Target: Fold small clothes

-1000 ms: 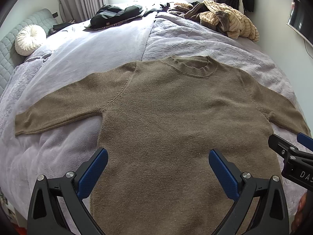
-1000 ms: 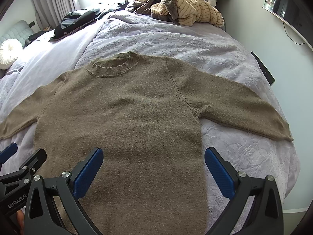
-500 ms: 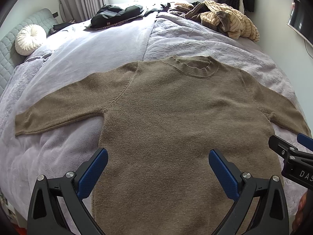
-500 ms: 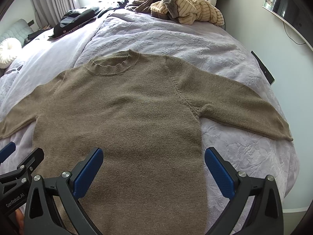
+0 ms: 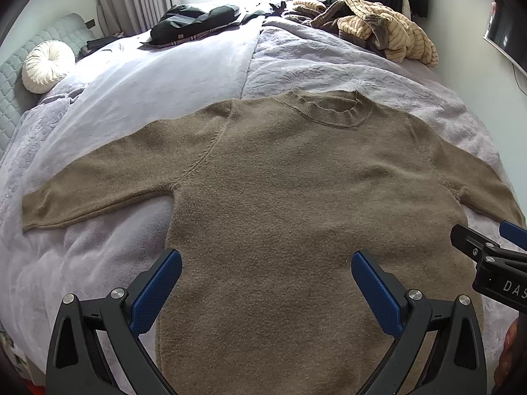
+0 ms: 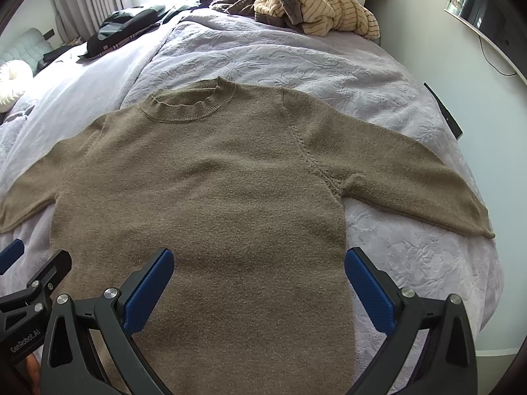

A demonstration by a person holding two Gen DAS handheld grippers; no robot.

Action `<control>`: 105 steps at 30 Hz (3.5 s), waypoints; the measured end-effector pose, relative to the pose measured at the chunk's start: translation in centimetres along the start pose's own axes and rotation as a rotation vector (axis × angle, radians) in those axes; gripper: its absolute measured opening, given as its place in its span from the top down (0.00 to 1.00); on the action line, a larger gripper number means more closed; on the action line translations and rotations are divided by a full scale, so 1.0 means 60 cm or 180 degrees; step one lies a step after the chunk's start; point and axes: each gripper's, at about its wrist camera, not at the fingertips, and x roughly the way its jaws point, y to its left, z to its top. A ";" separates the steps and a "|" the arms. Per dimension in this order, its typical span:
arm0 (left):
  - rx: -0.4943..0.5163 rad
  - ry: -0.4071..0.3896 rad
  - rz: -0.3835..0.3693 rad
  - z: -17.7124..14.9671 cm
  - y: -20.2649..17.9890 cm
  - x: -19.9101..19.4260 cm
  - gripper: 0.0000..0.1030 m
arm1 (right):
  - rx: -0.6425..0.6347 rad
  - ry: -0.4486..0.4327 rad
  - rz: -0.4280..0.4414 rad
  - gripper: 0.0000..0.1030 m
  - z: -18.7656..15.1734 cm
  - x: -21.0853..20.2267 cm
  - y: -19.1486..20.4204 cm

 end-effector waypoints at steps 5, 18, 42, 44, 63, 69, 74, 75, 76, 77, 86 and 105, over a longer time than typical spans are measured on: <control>-0.0015 0.0027 -0.0011 0.003 0.000 0.002 0.00 | -0.0021 0.0015 -0.0013 0.00 0.003 0.005 0.005; -0.0154 0.0059 -0.0241 -0.016 0.076 0.045 0.00 | -0.0073 -0.0016 0.0078 0.00 -0.011 -0.001 0.029; -0.2371 -0.0764 -0.0031 -0.077 0.656 0.134 0.09 | -0.0757 0.0137 0.0541 0.00 -0.059 0.017 0.257; -0.2518 -0.0840 -0.0099 -0.064 0.668 0.145 0.41 | -0.0776 0.0141 0.0551 0.00 -0.059 0.016 0.258; -0.0725 -0.1479 -0.1418 0.174 0.212 -0.021 0.92 | -0.0089 -0.0143 0.0933 0.00 -0.036 0.007 0.096; -0.0038 -0.0950 -0.1493 0.205 -0.051 0.064 0.92 | 0.0368 -0.0121 0.0856 0.00 -0.028 0.032 -0.030; 0.0432 -0.0533 -0.1200 0.165 -0.150 0.162 0.91 | 0.0686 0.0051 0.0833 0.00 -0.033 0.079 -0.108; 0.0514 -0.0425 -0.1128 0.154 -0.164 0.179 0.84 | 0.0745 0.0090 0.0850 0.00 -0.033 0.089 -0.119; 0.0574 -0.0335 -0.1091 0.147 -0.172 0.189 0.77 | 0.0783 0.0100 0.0869 0.00 -0.033 0.096 -0.128; 0.0588 -0.0311 -0.1087 0.138 -0.170 0.193 0.58 | 0.0818 0.0104 0.0895 0.00 -0.031 0.104 -0.134; 0.0421 -0.0969 -0.0798 0.140 0.012 0.071 0.18 | -0.0399 -0.0357 0.0468 0.00 0.052 0.105 -0.002; -0.0676 -0.0105 -0.0318 0.096 0.268 0.204 0.18 | 0.0854 -0.0286 0.1119 0.32 0.151 0.220 -0.060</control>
